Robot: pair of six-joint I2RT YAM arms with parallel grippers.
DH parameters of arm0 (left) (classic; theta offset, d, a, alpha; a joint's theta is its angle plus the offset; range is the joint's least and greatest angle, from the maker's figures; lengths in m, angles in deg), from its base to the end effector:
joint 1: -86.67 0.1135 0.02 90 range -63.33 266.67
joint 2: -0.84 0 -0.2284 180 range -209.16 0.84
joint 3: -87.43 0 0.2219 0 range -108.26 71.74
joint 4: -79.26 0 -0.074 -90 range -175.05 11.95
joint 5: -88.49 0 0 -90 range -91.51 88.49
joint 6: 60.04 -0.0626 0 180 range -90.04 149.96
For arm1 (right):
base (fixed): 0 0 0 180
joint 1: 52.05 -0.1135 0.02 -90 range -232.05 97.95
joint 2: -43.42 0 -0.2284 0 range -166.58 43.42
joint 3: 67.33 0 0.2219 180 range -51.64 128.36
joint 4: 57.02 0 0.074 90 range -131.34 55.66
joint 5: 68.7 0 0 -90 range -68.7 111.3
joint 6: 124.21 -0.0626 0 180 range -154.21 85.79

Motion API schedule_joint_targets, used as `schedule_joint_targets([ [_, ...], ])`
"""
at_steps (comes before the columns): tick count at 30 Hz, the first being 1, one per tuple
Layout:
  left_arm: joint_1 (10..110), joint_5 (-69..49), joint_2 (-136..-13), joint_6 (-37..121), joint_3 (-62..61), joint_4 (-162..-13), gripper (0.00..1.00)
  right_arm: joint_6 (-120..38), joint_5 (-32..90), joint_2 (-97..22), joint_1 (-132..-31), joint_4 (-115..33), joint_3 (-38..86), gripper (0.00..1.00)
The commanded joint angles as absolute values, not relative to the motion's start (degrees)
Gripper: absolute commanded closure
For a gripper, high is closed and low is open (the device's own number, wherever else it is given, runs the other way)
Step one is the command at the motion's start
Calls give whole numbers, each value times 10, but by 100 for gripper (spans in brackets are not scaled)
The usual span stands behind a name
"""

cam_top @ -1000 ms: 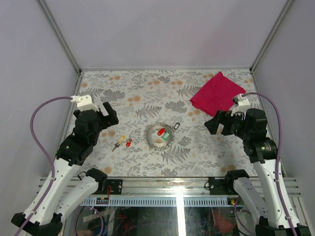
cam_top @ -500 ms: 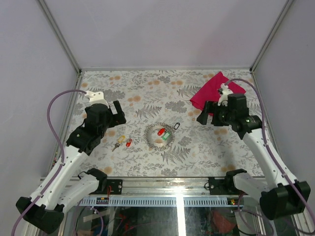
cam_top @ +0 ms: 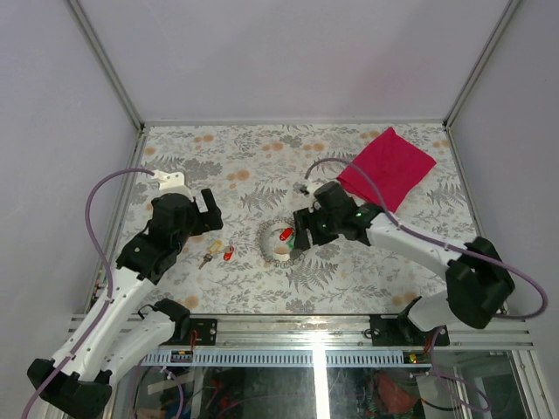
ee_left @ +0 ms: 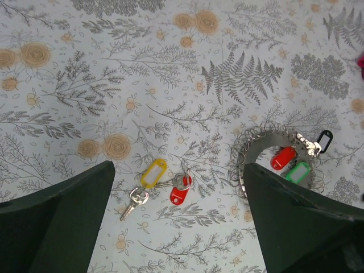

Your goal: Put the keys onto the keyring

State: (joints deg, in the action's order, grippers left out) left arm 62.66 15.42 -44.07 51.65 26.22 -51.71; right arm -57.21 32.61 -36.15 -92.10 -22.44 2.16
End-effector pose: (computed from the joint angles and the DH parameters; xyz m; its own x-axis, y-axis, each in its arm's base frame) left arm 0.1754 -0.0582 0.2646 -0.5201 -0.1554 -0.8399 -0.0288 0.9859 -0.1646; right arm 0.2167 0.1982 0.2041 -0.7835 -0.1581 -0.6009 -0.4689 0.7850 0.4048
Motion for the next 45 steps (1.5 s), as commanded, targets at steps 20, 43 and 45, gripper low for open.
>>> schedule_joint_targets([
  [20,627,194,-416,503,268,-543,0,-667,200,-611,-1099,-311,136,55],
  [43,627,148,-404,494,271,-559,0,-643,179,-459,-1100,-306,86,100],
  [45,627,113,-391,487,274,-572,0,-629,176,-426,-1100,-297,80,100],
])
